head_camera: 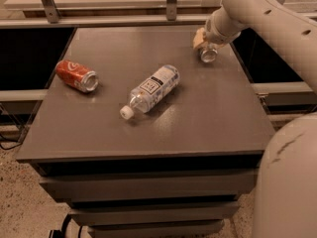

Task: Pick redbull can

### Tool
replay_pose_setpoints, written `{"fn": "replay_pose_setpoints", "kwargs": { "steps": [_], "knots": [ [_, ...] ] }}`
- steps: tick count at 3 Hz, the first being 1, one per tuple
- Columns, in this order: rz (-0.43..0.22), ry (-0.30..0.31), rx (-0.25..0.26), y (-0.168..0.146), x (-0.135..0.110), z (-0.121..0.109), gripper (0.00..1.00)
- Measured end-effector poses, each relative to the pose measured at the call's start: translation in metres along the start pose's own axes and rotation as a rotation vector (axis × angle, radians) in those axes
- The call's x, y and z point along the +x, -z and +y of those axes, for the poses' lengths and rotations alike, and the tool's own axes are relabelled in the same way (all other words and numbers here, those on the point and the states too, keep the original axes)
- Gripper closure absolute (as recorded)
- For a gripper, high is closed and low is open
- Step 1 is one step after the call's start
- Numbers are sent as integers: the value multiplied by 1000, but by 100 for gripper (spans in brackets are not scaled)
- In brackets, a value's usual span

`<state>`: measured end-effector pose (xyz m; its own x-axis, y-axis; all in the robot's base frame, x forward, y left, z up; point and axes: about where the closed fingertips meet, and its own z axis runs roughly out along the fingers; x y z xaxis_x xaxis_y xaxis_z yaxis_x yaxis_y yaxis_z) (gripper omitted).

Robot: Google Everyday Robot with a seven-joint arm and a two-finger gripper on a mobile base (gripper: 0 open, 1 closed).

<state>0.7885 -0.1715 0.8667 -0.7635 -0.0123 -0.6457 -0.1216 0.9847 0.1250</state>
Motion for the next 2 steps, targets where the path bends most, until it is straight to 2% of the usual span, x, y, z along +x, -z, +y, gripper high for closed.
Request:
{"fn": "replay_pose_setpoints", "kwargs": {
  "steps": [1,2],
  "knots": [
    [-72,32,-77,34,-13,5,100],
    [-142,72,-159,74,-26,11,100]
  ]
}}
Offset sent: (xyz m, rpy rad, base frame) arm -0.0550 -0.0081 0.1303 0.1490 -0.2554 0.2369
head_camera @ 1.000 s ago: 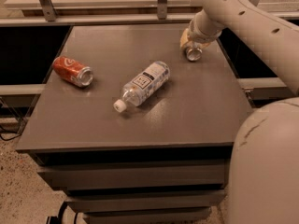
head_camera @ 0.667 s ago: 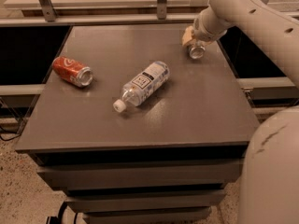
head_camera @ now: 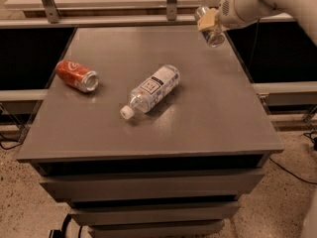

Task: Pick redbull can

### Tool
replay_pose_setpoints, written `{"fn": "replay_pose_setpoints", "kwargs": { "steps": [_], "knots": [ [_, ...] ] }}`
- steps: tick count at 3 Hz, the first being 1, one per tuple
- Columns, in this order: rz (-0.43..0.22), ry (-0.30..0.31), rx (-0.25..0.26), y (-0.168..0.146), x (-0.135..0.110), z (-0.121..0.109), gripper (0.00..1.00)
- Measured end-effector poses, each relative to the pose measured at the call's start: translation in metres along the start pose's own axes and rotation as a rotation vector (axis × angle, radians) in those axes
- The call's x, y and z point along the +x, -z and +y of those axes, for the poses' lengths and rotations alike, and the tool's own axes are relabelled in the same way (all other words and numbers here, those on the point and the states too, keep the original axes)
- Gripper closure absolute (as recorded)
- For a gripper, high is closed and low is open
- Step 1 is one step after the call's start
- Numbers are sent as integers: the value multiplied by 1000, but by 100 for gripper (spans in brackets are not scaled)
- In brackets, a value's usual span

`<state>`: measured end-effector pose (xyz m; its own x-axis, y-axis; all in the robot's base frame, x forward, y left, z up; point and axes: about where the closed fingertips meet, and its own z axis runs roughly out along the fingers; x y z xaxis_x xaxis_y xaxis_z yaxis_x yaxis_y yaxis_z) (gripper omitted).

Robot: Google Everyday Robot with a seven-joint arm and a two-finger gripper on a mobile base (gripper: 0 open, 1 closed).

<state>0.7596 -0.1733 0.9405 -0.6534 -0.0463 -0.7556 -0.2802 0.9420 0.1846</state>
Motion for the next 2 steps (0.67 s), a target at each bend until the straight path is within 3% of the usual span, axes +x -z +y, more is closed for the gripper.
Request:
{"fn": "replay_pose_setpoints", "kwargs": {
  "steps": [2],
  "knots": [
    [-67,57,-121,52,-22,18,100]
  ]
}}
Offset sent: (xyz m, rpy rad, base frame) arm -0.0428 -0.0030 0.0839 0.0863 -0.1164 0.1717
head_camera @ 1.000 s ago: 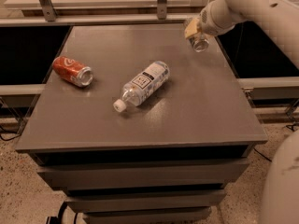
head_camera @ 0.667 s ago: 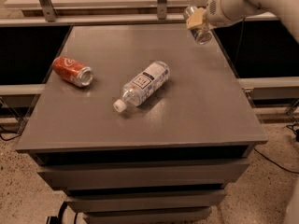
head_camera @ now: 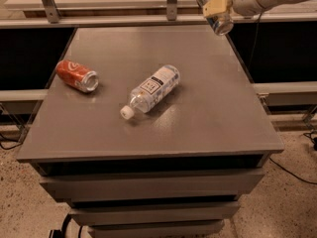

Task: Pick redbull can

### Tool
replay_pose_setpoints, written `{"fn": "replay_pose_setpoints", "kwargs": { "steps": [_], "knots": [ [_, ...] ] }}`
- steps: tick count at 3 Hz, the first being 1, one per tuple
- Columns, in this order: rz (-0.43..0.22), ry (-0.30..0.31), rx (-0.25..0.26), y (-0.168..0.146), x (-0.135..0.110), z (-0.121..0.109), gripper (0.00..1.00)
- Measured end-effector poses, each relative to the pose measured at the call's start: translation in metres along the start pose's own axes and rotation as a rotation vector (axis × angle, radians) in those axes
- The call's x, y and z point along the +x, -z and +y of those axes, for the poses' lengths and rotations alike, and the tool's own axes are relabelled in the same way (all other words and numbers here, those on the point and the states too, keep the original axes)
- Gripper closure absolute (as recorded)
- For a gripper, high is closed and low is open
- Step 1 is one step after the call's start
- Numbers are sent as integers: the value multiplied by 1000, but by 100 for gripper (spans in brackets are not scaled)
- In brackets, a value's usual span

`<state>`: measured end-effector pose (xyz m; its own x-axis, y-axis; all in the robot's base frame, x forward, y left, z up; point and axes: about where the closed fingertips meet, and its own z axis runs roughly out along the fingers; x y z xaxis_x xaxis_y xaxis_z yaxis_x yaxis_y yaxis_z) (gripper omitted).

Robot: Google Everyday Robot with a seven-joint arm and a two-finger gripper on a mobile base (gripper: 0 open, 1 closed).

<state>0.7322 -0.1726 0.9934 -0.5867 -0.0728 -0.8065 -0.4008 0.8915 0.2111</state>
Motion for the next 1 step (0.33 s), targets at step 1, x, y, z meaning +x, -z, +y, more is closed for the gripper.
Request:
{"fn": "replay_pose_setpoints", "kwargs": {
  "steps": [1],
  "knots": [
    [-1,2,-4,0,-1,1,100]
  ]
}}
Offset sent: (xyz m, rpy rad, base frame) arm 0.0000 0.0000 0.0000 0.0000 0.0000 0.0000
